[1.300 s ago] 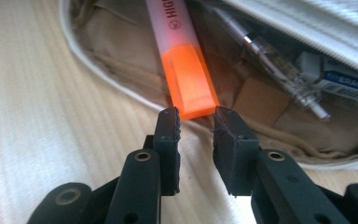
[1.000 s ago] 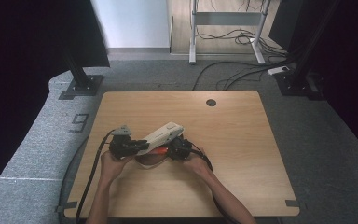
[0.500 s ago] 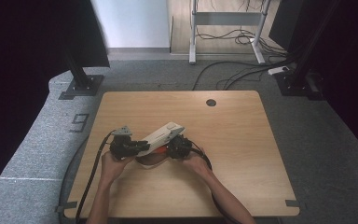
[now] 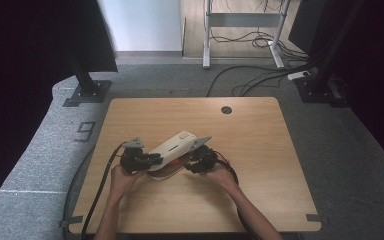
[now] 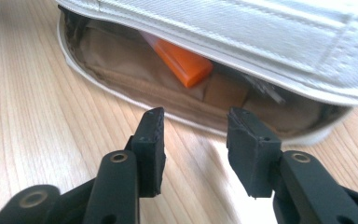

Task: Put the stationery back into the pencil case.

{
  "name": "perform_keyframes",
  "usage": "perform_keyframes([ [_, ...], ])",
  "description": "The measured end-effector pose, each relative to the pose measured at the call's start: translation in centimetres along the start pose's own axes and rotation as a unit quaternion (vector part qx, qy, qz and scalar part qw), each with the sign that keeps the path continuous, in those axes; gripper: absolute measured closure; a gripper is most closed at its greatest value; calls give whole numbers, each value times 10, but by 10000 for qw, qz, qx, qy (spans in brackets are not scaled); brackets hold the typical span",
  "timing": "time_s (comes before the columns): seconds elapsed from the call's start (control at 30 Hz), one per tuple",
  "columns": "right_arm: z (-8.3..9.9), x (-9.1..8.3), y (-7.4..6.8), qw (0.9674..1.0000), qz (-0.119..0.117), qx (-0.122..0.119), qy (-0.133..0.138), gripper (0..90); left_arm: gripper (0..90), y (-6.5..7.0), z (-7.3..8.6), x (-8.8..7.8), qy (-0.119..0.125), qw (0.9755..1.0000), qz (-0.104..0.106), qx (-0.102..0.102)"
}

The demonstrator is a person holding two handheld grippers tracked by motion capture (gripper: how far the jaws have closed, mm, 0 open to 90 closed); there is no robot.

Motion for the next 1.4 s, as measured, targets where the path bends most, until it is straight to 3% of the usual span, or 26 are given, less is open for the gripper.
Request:
perform_keyframes([
  [0.67, 32, -20, 10, 9994, 112, 313, 34, 459, 657, 7, 18, 19, -265, 9996, 54, 22],
  [0.77, 35, -21, 11, 9994, 118, 335, 49, 452, 628, 9, 19, 20, -269, 9996, 13, 109],
  [0.97, 40, -21, 11, 9993, 141, 355, 44, 421, 465, 10, 15, 19, -102, 9996, -107, 222],
  [1.13, 40, -24, 14, 9988, 253, 388, 127, 338, 294, 12, 9, 13, 101, 9996, -170, 205],
  [1.23, 39, -27, 14, 9986, 270, 414, 189, 285, 200, 14, 10, 10, 66, 9996, -171, 199],
  [1.4, 40, -35, 13, 9980, 366, 434, 261, 180, 140, 18, 12, 4, -45, 9997, -102, 229],
])
Point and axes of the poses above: each handheld gripper's, and its own axes: x roughly forward along the jaws, z roughly out of its underside, y roughly to its right, the point moved 9 cm from there along x, roughly forward along the jaws, and after that the axes turned 12 degrees about -x, right-handed, at the moved point
